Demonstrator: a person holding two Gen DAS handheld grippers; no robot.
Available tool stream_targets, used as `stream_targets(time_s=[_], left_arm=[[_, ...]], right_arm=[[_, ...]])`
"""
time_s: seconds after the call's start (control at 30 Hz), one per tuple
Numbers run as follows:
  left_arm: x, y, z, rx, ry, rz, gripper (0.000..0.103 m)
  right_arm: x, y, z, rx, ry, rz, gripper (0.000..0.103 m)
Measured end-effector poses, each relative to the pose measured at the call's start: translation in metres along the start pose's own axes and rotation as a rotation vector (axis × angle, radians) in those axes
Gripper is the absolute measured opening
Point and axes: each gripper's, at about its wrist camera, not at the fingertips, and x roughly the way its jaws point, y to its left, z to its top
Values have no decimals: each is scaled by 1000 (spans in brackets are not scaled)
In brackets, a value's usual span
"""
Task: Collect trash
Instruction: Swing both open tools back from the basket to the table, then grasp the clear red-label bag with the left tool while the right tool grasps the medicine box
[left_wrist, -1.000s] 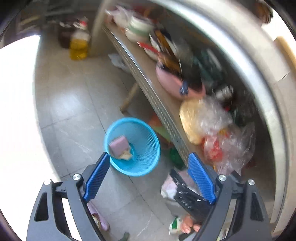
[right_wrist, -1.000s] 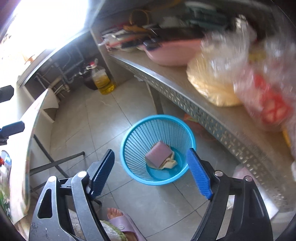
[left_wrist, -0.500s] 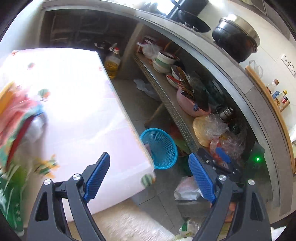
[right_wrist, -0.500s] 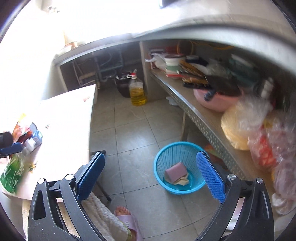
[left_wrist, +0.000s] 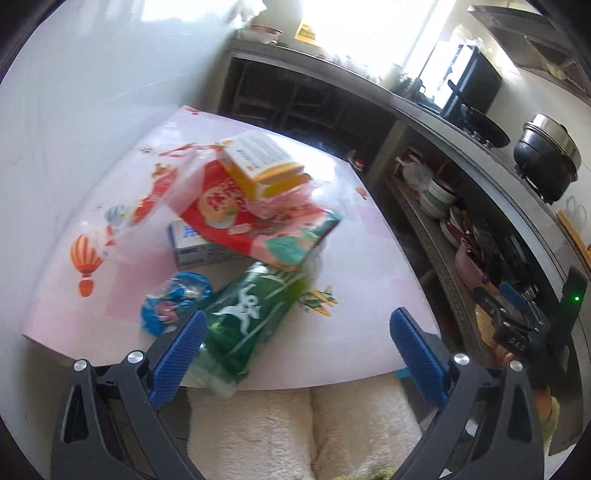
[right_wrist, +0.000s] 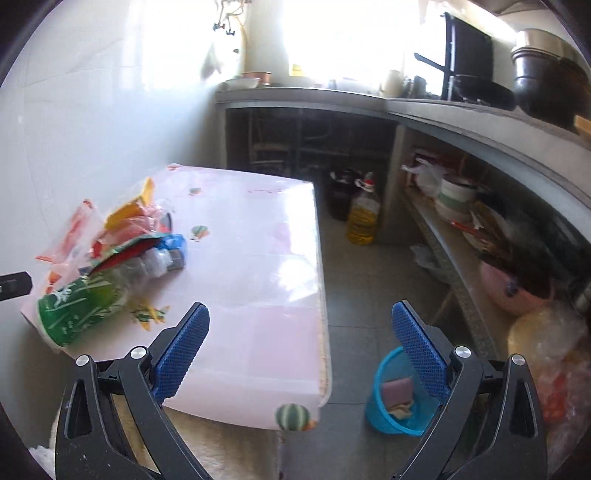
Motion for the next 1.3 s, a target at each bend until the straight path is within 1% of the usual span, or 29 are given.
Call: stream_targets(time_s=[0.07,0.13,0.2,0.3,0.4,0.5,0.57,0.67,0.8,0.83,0.9,0.93,1.0,1.07,1.2,1.3], left_arm=[[-6,24,0,-30,-21,20,97],[-11,42,2,-61,-43,28,97],[-14,56,4,-82,-61,3,97],[-16,71,9,-115,-88,0,97],[-16,79,18,-123,-111,-19,97],[-15,86,37,-115,-131,-19,97],[-14,88,55,-102,-158,-13,97],[-1,83,81,-52,-166,48,97],[33,74,101,50,-129,113,96],[43,73,104,70,-113,131,94],[64,75,108,81,-68,149,82],[72,77,110,75,-50,154,79],[83,82,113,60,-29,153,66],[89,87,115,36,-22,143,59],[93,97,115,-14,-17,100,39],[91,100,112,-33,-25,65,29]], right_arm=[[5,9,6,9,-9,71,95],[10,20,11,20,-9,119,95],[13,29,15,31,-1,151,95],[18,43,22,40,19,206,95],[25,54,30,45,48,259,95],[31,67,36,32,61,287,95],[36,76,40,24,68,306,95],[41,88,44,27,77,339,95],[44,101,45,33,83,369,95],[45,104,45,32,86,374,95],[46,106,46,29,92,382,95],[47,106,46,26,95,382,95],[47,106,46,20,102,382,95],[48,105,46,19,106,379,95],[51,104,46,22,110,377,95],[51,106,47,19,109,380,95]])
